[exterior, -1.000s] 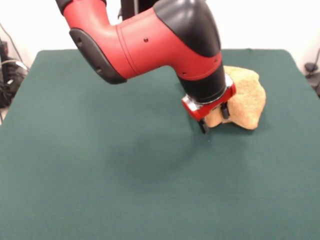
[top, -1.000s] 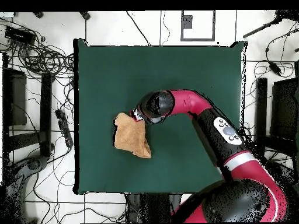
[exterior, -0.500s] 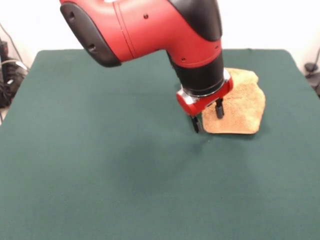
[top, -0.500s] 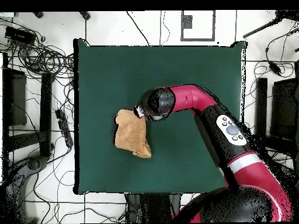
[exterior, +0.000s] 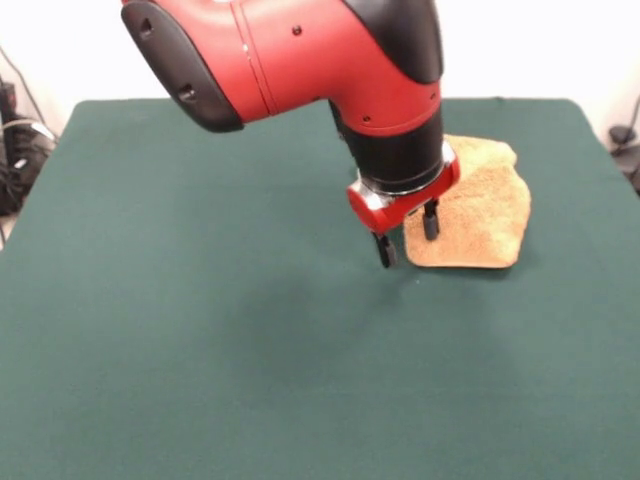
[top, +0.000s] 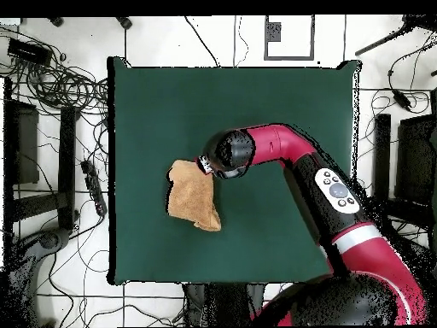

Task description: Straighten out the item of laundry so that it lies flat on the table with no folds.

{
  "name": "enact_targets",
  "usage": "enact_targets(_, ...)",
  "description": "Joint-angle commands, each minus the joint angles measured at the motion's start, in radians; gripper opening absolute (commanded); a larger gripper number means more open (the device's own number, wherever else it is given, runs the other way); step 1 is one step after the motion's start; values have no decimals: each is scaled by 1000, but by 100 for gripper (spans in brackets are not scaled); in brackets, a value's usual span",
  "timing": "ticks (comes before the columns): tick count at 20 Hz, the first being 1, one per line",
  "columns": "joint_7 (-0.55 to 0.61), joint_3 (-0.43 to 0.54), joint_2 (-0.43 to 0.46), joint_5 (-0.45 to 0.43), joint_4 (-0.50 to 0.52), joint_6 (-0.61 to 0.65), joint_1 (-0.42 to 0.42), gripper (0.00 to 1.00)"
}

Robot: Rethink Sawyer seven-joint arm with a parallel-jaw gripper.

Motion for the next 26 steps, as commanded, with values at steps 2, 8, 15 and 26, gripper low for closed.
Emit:
enact_targets(2,-178,-16,77,-55,8,8,48,100)
enact_targets(8,-173,-11,102,-40,7,23,45,100)
enact_targets(15,-160,-19,139,-41,-6,11,48,100)
enact_targets(26,-136,-65,218,-113,-62,-76,67,100)
